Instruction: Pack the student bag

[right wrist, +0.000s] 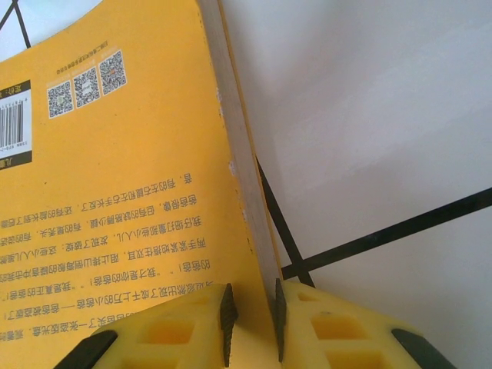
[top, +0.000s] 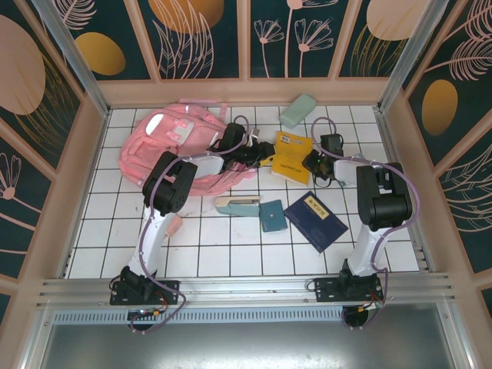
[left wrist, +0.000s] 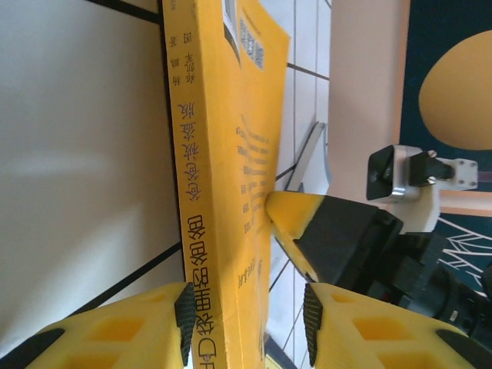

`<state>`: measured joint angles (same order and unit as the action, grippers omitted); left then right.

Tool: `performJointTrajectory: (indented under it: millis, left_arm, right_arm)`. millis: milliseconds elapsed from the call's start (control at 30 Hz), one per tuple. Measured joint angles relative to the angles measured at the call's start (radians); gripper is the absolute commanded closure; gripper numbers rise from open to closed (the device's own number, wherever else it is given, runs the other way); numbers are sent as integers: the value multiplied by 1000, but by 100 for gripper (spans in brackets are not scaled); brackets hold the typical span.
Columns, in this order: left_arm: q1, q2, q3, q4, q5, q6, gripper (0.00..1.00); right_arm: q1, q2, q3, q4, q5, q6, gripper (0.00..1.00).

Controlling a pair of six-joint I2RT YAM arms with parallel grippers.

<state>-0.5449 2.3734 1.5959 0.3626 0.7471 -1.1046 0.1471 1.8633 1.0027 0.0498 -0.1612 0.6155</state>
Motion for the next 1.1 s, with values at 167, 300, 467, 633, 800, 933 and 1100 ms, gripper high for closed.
performJointTrajectory:
  millis: [167,300,467,633,800,933,1100]
  left_arm:
    - [0,0,1,-3,3,1,56]
    - [0,1,-26,94,12,-80,57]
    - [0,19,-55,308,38,-241,56]
    - [-5,23,-50,352,38,-264,55]
    - [-29,23,-13,153,24,-142,56]
    - [-47,23,-34,177,42,-169,58]
    - [-50,23,-34,122,27,-129,76]
  right_arm:
    - [0,-3,-4,0,3,0,75]
    - [0,-3,-4,0,3,4,75]
    - [-2,-5,-4,0,3,11,75]
    - [-2,-10,-10,4,3,16,75]
    - [10,-11,-11,6,-34,19,75]
    - [13,-11,-13,6,-51,19,75]
    - [13,-11,-13,5,-55,19,72]
